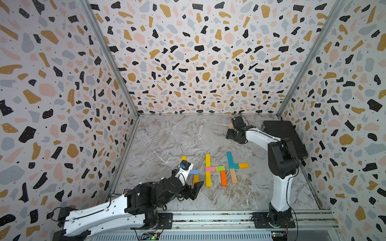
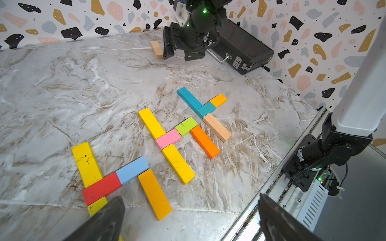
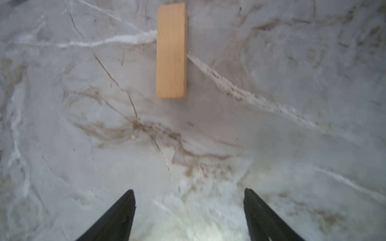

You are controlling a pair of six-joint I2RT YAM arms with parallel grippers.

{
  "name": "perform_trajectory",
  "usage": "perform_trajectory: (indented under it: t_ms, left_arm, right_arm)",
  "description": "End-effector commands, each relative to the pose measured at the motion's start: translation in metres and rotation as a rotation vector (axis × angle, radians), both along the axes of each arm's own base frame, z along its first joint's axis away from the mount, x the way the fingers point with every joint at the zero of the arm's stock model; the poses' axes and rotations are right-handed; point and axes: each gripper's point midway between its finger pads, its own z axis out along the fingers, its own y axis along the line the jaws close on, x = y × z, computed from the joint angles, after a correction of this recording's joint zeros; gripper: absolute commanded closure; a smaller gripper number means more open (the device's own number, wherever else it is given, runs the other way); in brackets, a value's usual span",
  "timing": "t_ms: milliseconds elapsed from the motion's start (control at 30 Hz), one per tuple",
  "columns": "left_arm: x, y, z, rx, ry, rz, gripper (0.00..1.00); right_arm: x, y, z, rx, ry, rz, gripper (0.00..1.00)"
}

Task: Assemble the letter h with building blocks
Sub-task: Pick up the building block from the center of the board.

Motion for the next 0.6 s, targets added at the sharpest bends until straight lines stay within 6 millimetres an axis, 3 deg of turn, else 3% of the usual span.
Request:
perform_trajectory:
  t_ms: [0, 133, 267, 367, 567]
  left_arm:
    - [-0.003, -0.002, 0.008, -0.016, -0.012, -0.035, 0.01]
    - [-0.005, 0.001, 0.009, -0.01, -0.014, -0.041, 0.01]
    - [-0.005, 0.005, 0.013, -0.019, -0.024, -0.04, 0.01]
    - [-0.005, 0.006, 0.014, -0.021, -0.031, -0.04, 0.01]
    - [-0.004, 0.005, 0.013, -0.01, -0.041, -0.042, 0.01]
  right_arm:
    - [0.027, -0.005, 0.012, -0.002, -0.018, -0.014, 0.21]
    - [0.059, -0.018, -0.001, -0.031, 0.014, -0.041, 0.27]
    - [0.077, -0.022, -0.018, -0.069, 0.08, -0.024, 0.33]
    - [0.085, -0.019, -0.023, -0.065, 0.09, -0.003, 0.33]
    - [0.082, -0.016, -0.035, -0.07, 0.126, 0.043, 0.33]
